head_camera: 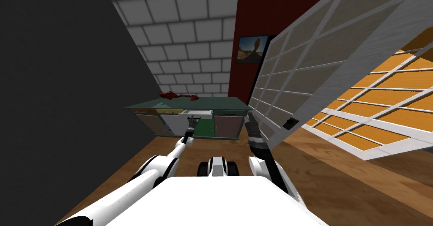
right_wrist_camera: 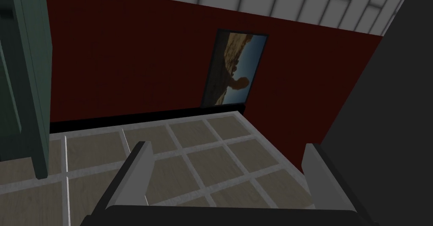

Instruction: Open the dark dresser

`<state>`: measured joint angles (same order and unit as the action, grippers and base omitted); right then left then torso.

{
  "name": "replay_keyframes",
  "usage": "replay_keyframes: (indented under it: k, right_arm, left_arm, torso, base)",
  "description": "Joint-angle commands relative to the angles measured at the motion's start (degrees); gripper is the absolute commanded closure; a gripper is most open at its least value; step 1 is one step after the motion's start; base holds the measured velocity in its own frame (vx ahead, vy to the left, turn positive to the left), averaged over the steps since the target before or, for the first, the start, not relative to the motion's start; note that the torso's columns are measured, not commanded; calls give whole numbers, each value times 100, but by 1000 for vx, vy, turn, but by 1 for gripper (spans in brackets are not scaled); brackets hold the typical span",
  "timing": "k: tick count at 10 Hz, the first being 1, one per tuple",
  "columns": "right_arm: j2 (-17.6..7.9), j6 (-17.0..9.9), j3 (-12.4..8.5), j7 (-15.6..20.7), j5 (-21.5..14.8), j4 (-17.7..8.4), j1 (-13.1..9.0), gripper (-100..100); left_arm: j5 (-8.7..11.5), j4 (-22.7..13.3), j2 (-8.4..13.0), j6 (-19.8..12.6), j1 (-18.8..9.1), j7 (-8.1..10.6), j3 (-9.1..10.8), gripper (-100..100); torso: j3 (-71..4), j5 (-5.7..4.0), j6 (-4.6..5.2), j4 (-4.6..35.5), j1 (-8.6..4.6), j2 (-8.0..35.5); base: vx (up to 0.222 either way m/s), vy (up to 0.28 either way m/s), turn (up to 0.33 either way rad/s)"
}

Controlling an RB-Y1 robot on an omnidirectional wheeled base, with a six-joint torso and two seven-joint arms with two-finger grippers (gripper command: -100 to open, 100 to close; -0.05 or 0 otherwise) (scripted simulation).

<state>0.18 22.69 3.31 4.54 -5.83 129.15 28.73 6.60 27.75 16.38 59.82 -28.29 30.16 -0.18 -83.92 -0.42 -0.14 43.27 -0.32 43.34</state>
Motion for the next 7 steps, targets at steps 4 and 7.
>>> replay_keyframes:
  k: [4,7]
  right_arm:
    - [0,0,0,0,0,0,0,0]
    - [0,0,0,0,0,0,0,0]
  left_arm:
    - [-14,191,-6,-249,196,-4,-17,0]
    - [-19,157,-15,-284,235,-7,-25,0]
  torso:
    - [-37,21,12,-53,12,-60]
    - [-55,33,14,-81,22,-89]
  base:
    - [0,0,0]
    - [0,0,0]
